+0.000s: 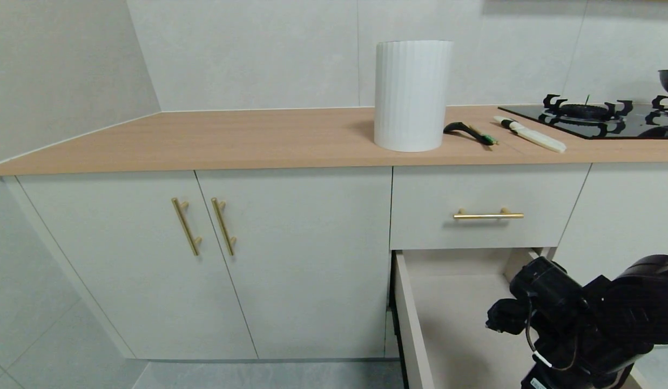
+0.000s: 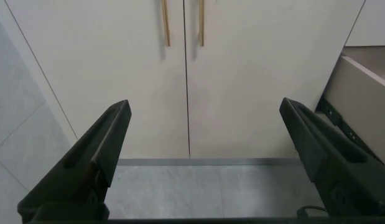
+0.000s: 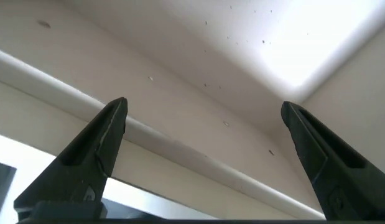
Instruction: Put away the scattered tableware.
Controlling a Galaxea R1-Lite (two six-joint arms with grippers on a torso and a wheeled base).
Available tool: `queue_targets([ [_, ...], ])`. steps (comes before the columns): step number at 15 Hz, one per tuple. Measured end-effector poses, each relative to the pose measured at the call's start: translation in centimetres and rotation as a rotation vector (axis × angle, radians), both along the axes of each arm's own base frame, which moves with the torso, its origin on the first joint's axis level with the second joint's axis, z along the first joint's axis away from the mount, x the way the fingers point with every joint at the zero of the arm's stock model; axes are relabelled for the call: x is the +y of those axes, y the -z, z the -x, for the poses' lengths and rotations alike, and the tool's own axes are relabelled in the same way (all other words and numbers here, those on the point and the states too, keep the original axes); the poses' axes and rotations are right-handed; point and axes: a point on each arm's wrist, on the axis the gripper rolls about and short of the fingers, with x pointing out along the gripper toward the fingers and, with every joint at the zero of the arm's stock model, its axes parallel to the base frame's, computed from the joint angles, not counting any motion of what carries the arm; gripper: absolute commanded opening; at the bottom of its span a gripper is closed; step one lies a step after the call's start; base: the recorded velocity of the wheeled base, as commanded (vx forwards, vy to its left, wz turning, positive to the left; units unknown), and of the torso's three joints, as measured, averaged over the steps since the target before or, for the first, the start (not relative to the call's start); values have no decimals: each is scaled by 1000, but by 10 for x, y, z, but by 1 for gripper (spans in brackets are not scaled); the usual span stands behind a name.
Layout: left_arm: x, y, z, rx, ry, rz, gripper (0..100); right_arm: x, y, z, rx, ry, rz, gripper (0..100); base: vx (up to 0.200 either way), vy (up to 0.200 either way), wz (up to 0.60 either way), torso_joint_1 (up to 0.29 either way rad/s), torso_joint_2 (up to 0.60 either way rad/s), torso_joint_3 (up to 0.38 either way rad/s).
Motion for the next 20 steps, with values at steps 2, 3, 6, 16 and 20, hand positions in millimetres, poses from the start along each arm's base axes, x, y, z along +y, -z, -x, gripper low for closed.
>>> queue_targets([
  [2, 0, 0, 0, 0, 0, 0, 100, 1, -4, -2, -22, 2, -11, 100, 0, 0, 0, 0, 0, 0],
  [3, 0, 0, 0, 0, 0, 0, 100, 2, -7, -4, -34, 22, -22, 100, 0, 0, 0, 0, 0, 0],
  [6, 0, 0, 0, 0, 0, 0, 100, 8, -23, -18, -93, 223, -121, 100, 0, 0, 0, 0, 0, 0],
  [16, 0, 0, 0, 0, 0, 0, 100, -5, -53, -52, -332, 422, -347, 100, 0, 0, 0, 0, 0, 0],
  [20, 0, 0, 0, 0, 0, 0, 100, -7, -57, -53, -369, 435, -343, 100, 0, 0, 0, 47, -180, -167],
])
